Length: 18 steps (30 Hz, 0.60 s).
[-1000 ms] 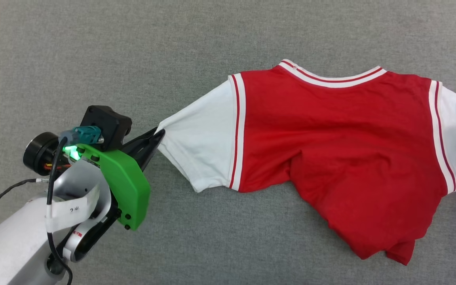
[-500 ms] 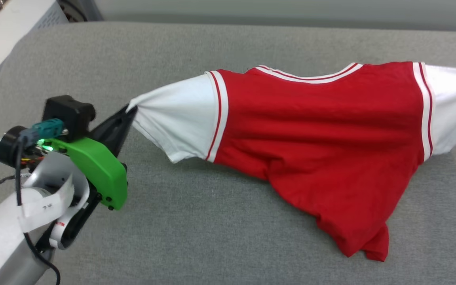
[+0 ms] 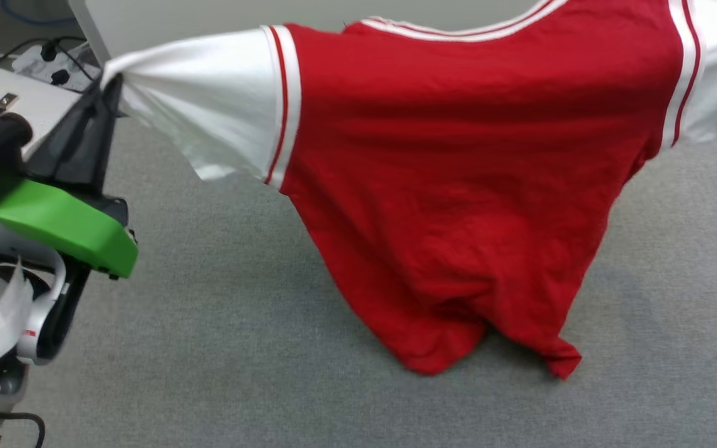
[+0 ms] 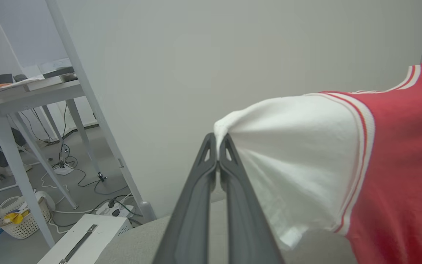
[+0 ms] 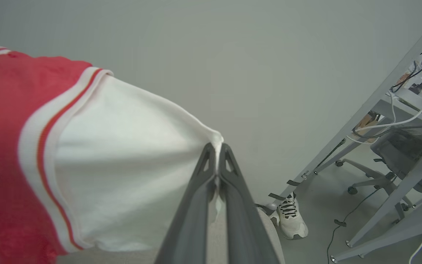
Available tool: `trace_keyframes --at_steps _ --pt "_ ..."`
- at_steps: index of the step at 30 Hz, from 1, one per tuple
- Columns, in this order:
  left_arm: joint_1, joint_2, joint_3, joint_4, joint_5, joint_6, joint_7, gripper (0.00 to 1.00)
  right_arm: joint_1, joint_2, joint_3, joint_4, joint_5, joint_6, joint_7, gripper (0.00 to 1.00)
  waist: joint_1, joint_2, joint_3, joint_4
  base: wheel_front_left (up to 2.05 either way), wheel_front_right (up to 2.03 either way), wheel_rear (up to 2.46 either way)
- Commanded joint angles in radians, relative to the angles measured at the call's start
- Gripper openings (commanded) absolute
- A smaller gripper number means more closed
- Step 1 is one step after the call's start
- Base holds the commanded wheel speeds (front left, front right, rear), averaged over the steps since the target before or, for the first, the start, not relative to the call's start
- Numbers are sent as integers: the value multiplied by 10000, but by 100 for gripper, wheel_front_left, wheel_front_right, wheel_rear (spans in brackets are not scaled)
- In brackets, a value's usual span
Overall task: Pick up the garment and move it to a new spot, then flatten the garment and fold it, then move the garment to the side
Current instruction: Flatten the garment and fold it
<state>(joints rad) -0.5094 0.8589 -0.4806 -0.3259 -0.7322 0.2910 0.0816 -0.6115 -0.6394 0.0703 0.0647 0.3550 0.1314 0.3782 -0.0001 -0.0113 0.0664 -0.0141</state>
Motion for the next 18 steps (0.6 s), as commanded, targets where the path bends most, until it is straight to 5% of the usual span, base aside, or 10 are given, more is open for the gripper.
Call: trace_keyframes --at_steps 1,11,18 --pt "-152 134 154 -79 89 121 -151 0 -177 -39 -41 -166 39 -7 -79 0 1 113 -275 -210 0 0 0" --pt "-618 551 1040 -549 252 387 -679 0 -715 21 -315 -1038 209 -7 -205 0 1 113 -165 -384 0 0 0" --pt "-1344 879 1359 -347 211 77 -586 0 -1475 9 -193 -829 290 -7 -262 0 1 113 566 -456 0 0 0"
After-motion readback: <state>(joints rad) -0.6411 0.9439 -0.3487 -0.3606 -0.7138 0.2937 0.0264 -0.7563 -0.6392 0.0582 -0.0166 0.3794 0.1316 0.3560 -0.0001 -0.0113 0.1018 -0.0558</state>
